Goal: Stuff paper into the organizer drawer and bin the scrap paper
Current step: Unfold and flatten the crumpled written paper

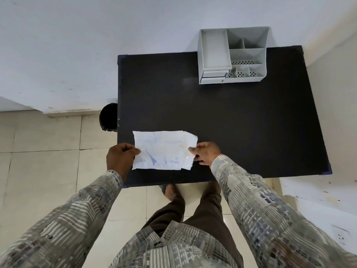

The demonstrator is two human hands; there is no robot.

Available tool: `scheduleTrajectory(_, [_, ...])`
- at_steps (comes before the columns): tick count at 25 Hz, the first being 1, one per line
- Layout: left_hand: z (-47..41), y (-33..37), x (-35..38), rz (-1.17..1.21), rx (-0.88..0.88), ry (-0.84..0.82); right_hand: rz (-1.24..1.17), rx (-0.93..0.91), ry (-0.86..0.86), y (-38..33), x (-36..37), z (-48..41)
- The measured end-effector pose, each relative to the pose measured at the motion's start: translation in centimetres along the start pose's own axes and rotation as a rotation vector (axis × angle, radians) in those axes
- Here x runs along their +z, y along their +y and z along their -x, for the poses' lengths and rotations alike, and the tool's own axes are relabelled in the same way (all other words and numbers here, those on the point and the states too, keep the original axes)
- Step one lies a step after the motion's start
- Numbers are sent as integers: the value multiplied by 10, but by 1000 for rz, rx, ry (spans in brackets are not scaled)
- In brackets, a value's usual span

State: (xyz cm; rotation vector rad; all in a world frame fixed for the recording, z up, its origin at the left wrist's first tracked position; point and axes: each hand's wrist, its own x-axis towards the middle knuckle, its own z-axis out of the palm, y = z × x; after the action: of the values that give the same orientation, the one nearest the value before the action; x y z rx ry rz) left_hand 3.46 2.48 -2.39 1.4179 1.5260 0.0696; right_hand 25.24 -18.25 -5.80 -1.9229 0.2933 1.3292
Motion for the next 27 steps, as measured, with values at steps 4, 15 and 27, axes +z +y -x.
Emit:
scheduleTrajectory(4, [-5, -2, -1, -20, -5, -20, 118, -44, -30, -2, -8, -4])
scheduleTrajectory(15, [-13, -4, -7, 8, -38, 21, 414, -223, 55, 5, -28, -9])
scheduleTrajectory(27, [-11, -4, -10, 35, -102, -34, 340, -203, 128, 5, -27, -7])
